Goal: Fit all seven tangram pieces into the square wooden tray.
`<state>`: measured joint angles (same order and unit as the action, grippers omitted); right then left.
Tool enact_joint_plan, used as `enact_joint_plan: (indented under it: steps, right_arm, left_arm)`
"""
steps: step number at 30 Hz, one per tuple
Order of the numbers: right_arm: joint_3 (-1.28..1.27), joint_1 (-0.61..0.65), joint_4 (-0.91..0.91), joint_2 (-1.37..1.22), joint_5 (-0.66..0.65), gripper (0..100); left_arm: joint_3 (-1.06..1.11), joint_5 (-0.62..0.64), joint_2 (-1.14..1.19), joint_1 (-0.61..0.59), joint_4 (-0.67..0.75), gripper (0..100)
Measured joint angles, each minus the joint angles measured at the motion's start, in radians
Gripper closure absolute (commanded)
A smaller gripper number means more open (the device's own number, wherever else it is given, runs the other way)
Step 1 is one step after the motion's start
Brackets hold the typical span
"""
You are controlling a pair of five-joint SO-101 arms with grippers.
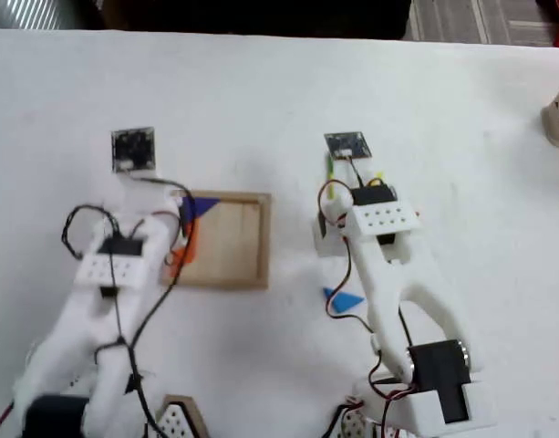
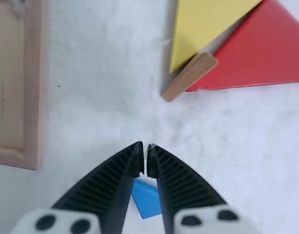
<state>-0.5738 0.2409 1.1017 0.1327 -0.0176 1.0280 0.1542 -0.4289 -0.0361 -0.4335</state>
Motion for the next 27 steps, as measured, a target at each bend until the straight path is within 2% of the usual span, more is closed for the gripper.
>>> enact_joint_plan:
  steps: [15,19,23,27]
  right_arm:
    - [0.0,0.0,-0.002,0.0,0.0,97.8]
    - [0.0,0.0,-0.012,0.0,0.0,97.8]
    - [0.0,0.0,-0.015,0.0,0.0,97.8]
    - [0.0,0.0,-0.015,0.0,0.0,97.8]
  left_arm:
    - [-0.758,0.0,0.815,-0.015,0.0,98]
    - [-0.887,-0.008,0.905,-0.015,-0.161,98]
    - [-0.947,-0.087,0.914,-0.017,-0.35,98]
    - [-0.959,-0.091,0.914,-0.017,-0.448,98]
